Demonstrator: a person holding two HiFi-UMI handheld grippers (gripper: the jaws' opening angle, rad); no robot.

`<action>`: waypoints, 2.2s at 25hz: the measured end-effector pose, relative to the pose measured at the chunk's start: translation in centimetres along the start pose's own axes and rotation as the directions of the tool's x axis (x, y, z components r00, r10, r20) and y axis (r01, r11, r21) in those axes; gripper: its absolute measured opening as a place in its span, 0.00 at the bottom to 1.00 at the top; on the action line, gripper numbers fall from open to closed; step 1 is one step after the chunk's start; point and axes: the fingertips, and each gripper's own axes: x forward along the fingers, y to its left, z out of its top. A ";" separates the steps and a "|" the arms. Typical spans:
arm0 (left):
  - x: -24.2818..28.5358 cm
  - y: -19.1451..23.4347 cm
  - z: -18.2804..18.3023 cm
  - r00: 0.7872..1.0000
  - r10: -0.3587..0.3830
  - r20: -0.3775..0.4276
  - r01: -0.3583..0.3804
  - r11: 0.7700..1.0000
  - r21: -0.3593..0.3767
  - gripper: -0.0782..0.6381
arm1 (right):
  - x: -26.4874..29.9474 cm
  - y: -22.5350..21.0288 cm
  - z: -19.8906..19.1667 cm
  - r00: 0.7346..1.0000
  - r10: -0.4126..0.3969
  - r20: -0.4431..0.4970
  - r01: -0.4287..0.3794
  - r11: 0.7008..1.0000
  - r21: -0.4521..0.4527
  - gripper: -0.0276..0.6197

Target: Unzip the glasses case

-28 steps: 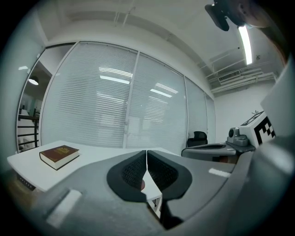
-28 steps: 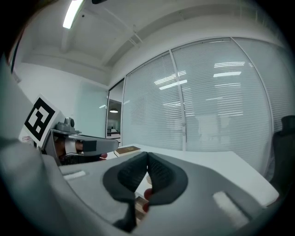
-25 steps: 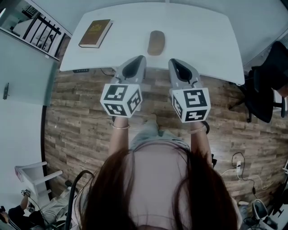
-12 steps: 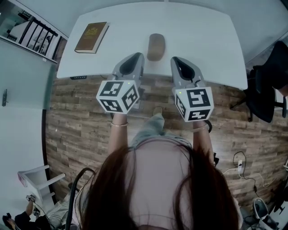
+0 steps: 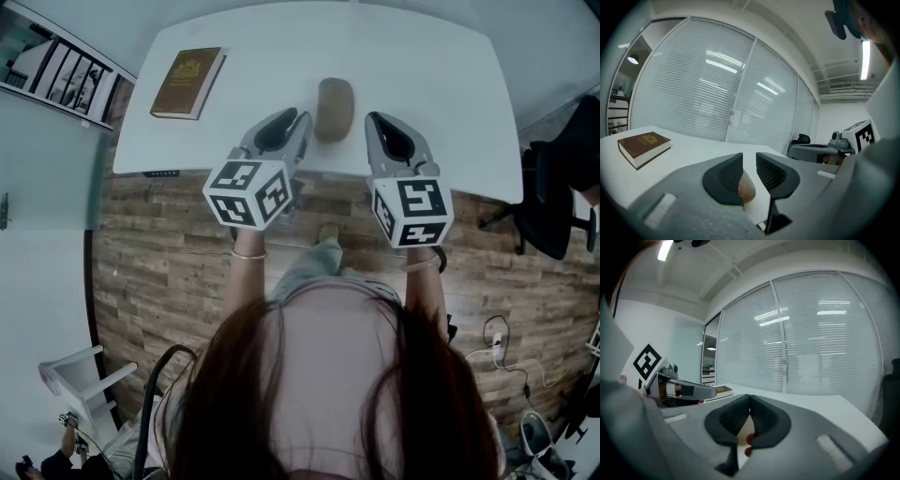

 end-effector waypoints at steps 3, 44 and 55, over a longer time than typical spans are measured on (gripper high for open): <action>1.1 1.5 -0.3 1.000 -0.012 -0.017 0.012 1.000 -0.024 0.24 | 1.7 -0.5 0.1 1.000 -0.016 -0.009 0.016 1.000 -0.003 0.05; 14.2 5.6 -9.5 0.916 -0.114 -0.386 -0.030 0.937 -0.349 0.52 | 12.1 -10.6 -1.6 0.990 0.037 -0.137 -0.038 0.999 -0.009 0.05; 15.6 3.3 -10.1 0.885 -0.193 -0.423 0.006 0.914 -0.406 0.59 | 12.9 -11.9 -1.9 0.990 0.048 -0.135 -0.049 0.999 0.000 0.05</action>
